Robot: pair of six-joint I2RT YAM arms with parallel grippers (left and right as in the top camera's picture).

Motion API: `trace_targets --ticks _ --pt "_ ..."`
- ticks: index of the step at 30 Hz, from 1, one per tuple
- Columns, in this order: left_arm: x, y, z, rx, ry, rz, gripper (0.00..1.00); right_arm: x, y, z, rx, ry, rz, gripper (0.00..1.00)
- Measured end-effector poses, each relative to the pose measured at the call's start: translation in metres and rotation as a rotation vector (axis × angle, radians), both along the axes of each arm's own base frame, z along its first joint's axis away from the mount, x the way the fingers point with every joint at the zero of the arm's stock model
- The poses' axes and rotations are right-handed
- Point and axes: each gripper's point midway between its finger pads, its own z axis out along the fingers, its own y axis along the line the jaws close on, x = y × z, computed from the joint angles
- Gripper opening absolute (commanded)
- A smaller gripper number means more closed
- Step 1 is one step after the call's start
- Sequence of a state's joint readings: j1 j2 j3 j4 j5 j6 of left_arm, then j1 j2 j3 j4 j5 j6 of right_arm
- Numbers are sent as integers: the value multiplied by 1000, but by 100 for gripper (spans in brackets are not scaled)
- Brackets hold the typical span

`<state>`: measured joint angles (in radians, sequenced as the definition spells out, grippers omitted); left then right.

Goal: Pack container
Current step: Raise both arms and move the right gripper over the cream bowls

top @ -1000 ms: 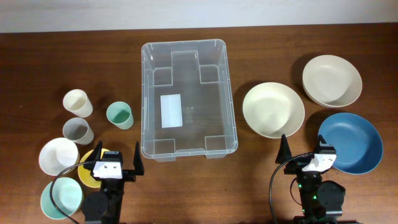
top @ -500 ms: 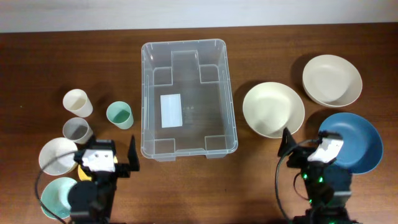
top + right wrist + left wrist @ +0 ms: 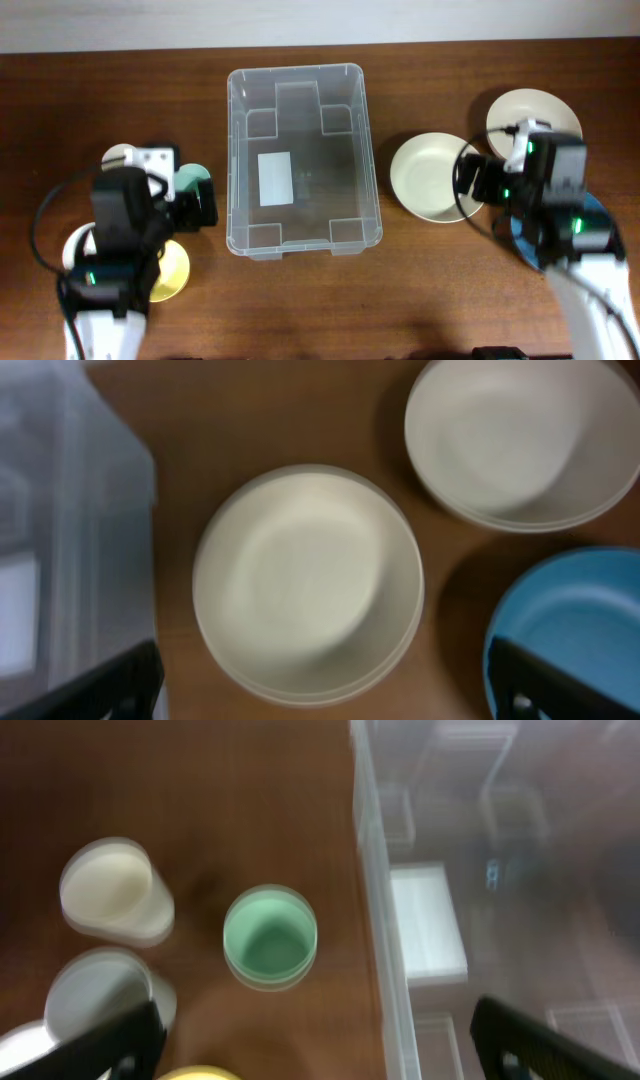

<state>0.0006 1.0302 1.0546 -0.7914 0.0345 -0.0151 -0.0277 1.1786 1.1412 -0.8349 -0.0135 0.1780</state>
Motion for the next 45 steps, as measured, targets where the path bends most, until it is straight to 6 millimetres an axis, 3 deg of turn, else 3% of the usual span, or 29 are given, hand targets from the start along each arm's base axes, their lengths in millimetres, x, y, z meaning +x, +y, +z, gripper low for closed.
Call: trace_targets --ticks 4,8,13,19,25,34,45 --pt "0 0 4 -3 181 4 100 5 0 -9 -13 193 28 99" --pt "9 0 11 -4 255 4 100 9 0 -24 -18 302 45 99" --pt "14 0 6 -3 281 4 100 23 -5 -38 -15 321 33 99" --pt "14 0 4 -3 290 4 100 51 -31 -58 -4 311 -37 99" --pt "14 0 5 -3 290 4 100 60 -56 -106 18 411 -98 99" --pt "14 0 5 -3 290 4 100 68 -60 -170 35 529 -102 99" --pt "14 0 5 -3 290 4 100 83 -58 -188 56 504 -90 99"
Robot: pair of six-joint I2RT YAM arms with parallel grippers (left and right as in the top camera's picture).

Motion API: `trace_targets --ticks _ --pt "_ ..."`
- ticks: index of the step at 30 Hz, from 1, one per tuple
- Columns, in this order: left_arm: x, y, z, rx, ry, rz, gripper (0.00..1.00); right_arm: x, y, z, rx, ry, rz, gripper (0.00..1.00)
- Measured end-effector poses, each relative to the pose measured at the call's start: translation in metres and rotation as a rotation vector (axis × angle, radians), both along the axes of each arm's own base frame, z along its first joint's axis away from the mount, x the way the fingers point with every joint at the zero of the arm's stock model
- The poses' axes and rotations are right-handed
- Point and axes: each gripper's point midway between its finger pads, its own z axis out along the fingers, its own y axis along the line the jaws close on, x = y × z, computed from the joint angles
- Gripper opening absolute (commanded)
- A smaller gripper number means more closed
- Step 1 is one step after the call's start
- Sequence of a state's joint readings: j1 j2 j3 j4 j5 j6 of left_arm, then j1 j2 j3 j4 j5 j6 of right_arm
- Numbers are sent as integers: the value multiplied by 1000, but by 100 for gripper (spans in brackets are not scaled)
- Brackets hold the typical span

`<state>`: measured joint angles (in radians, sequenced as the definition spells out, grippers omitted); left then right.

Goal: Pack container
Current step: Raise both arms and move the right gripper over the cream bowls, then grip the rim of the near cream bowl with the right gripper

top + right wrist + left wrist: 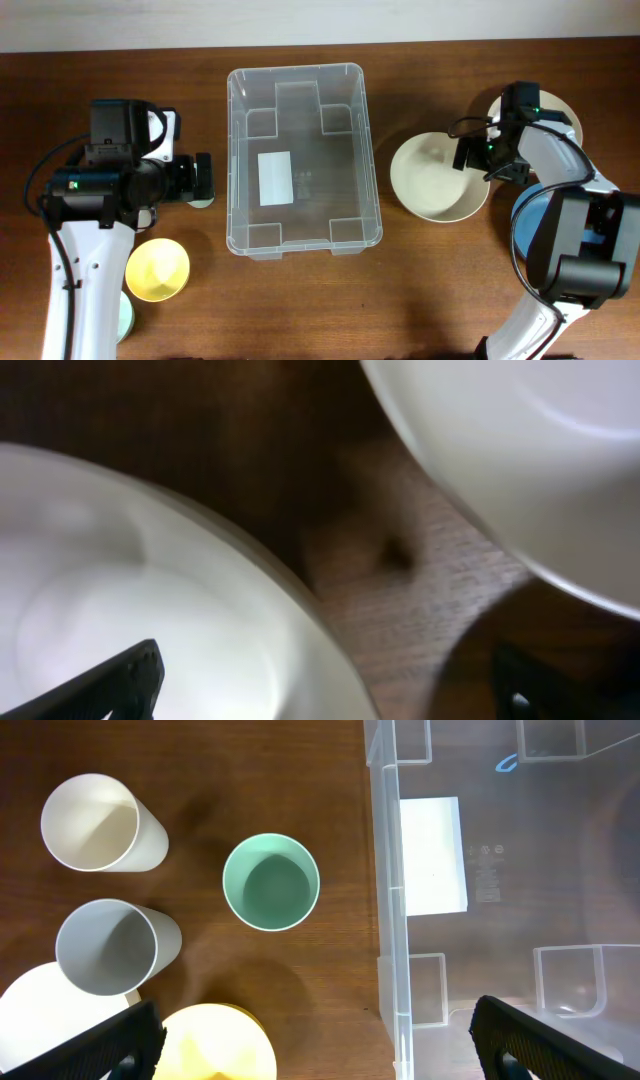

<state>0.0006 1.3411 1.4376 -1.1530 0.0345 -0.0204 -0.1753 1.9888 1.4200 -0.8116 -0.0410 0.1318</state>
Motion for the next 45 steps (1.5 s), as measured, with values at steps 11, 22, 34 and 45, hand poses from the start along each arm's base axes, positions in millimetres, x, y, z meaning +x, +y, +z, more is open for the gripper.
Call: trace_targets --ticks 11,22,34,45 --pt "0 0 0 0 0 0 100 -13 5 -19 20 28 1 99" --pt "0 0 0 0 0 0 100 -22 7 -29 29 49 -14 75" --pt "0 0 0 0 0 0 100 -24 8 -30 33 57 -23 40" --pt "0 0 0 0 0 0 100 -24 10 -30 49 57 -17 15"
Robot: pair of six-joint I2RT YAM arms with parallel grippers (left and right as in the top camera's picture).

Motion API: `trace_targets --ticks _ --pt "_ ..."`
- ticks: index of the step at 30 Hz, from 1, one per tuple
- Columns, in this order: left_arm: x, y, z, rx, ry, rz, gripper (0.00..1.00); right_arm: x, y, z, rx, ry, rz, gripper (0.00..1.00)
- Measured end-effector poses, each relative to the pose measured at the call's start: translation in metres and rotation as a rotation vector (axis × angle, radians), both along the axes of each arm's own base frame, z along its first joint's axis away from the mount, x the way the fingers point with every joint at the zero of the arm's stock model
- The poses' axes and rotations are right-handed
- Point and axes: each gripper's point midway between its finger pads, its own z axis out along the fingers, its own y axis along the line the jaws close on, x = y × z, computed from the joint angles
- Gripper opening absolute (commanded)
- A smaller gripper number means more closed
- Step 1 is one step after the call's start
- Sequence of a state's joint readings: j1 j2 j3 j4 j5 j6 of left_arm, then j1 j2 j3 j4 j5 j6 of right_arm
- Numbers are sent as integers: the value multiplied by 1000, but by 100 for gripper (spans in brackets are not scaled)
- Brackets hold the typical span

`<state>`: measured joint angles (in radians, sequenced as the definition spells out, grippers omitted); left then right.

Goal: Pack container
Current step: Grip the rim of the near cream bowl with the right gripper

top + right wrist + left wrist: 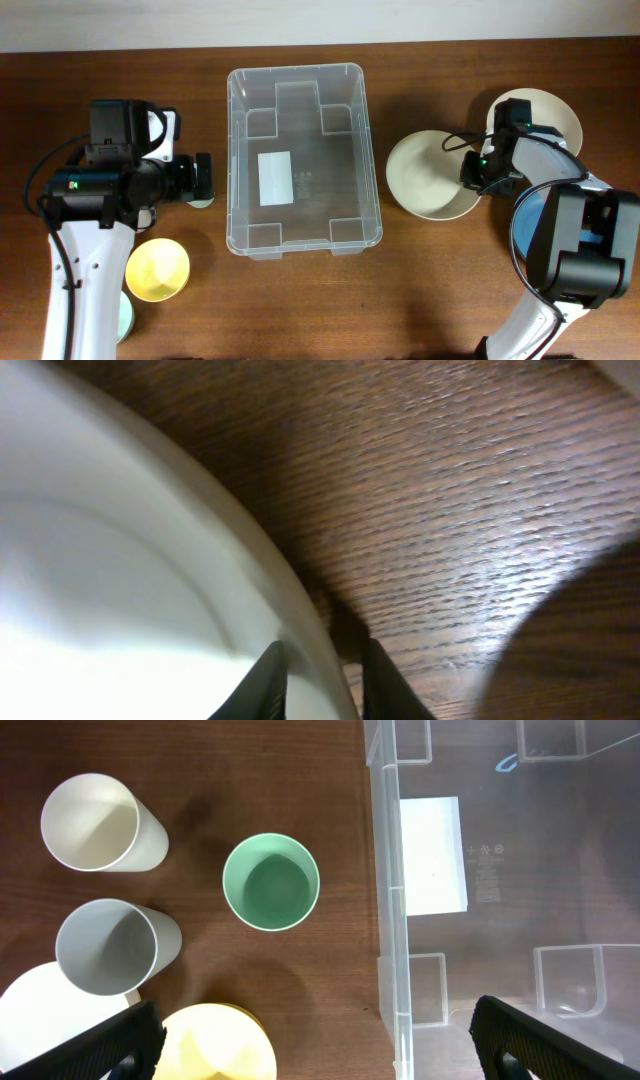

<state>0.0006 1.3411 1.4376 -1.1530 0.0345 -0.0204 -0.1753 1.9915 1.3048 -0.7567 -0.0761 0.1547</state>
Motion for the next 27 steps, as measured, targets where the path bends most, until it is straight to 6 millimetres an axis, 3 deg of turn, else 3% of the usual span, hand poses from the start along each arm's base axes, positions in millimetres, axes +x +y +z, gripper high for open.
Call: trace_targets --ticks 6,27 --pt "0 0 0 0 0 0 100 2 6 2 34 -11 5 4" --pt "0 0 0 0 1 0 100 7 13 6 79 -38 7 4"
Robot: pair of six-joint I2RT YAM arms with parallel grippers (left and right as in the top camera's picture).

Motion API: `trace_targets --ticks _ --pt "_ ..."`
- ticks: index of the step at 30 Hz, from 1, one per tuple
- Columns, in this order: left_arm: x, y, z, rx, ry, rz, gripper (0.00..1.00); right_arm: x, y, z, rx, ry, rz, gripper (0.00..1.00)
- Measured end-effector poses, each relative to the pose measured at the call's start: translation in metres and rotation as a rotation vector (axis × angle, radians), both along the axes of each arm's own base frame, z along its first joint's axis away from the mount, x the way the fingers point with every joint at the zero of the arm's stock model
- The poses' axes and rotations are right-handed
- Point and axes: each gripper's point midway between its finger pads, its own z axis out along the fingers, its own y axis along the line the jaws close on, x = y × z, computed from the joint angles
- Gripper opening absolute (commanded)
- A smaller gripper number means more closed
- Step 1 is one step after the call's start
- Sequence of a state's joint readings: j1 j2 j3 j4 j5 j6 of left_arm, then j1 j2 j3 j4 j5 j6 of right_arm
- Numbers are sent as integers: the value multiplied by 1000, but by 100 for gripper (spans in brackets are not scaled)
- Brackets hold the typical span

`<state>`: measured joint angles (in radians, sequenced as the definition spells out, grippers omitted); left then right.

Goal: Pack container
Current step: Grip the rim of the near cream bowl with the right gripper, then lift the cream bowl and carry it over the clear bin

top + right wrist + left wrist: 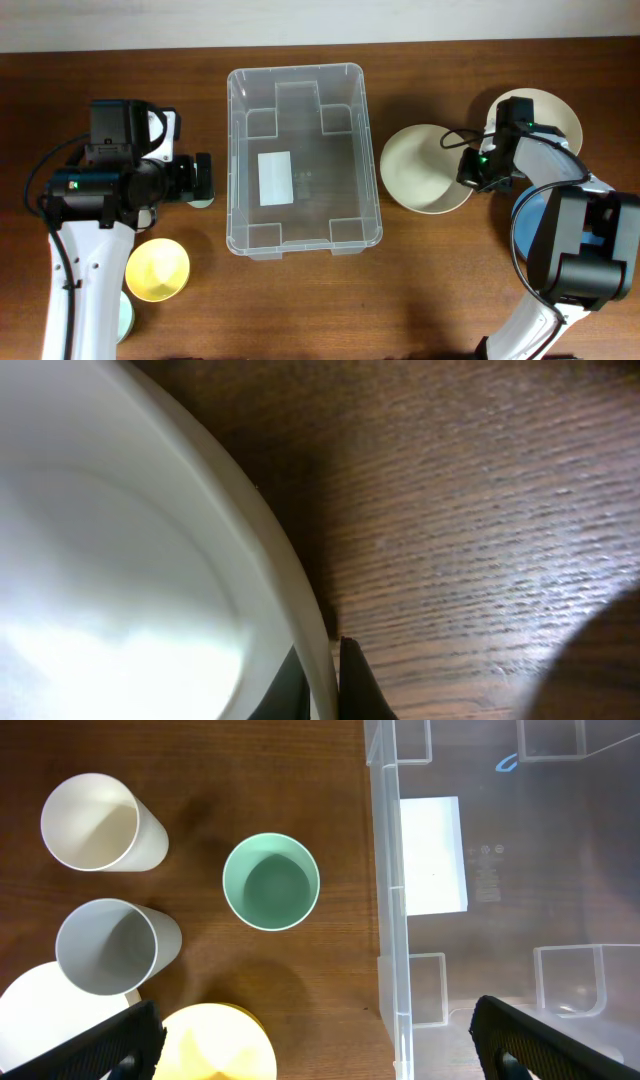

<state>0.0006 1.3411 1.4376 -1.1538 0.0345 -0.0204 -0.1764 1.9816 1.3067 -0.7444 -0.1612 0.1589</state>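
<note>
The clear plastic container point(232, 150) stands at the table's middle, with only a white label on its floor. A cream bowl point(420, 170) sits right of it, and my right gripper point(473, 170) is shut on its right rim. In the right wrist view the rim point(250, 560) runs between the dark fingers point(352, 675), which pinch it at the right gripper point(322, 680). My left gripper point(315, 1050) hangs open, wide apart, over the container's left wall and the green cup point(271, 896). It holds nothing.
Left of the container stand a white cup point(98, 823), a grey cup point(112, 946), a yellow bowl point(157, 270) and a white plate point(40, 1020). At the far right are a second cream bowl point(555, 108) and a blue plate point(528, 228).
My right gripper's fingers have closed tighter on the cream bowl's rim, and the bowl now lies slightly further left, toward the container. The left arm has not moved.
First both grippers were open, the left over the cups, the right above the cream bowls. Then the left arm stood beside the container and the right gripper was at the nearer bowl's right rim. Later its fingers straddled that rim; now they grip it.
</note>
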Motion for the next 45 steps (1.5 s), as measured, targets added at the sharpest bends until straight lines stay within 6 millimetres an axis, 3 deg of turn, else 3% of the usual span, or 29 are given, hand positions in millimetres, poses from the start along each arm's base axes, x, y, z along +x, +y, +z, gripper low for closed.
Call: trace_targets --ticks 18,28,33,40,45 --pt "0 0 0 0 0 0 100 17 9 5 57 -77 10 4" --pt "0 0 0 0 0 0 100 27 -6 18 84 -143 -47 4" --pt "0 0 0 0 0 0 100 35 -18 45 119 -236 -77 4" --pt "0 0 0 0 0 0 100 45 -14 85 173 -357 -55 4" --pt "0 0 0 0 0 0 100 47 -10 132 165 -476 -31 4"
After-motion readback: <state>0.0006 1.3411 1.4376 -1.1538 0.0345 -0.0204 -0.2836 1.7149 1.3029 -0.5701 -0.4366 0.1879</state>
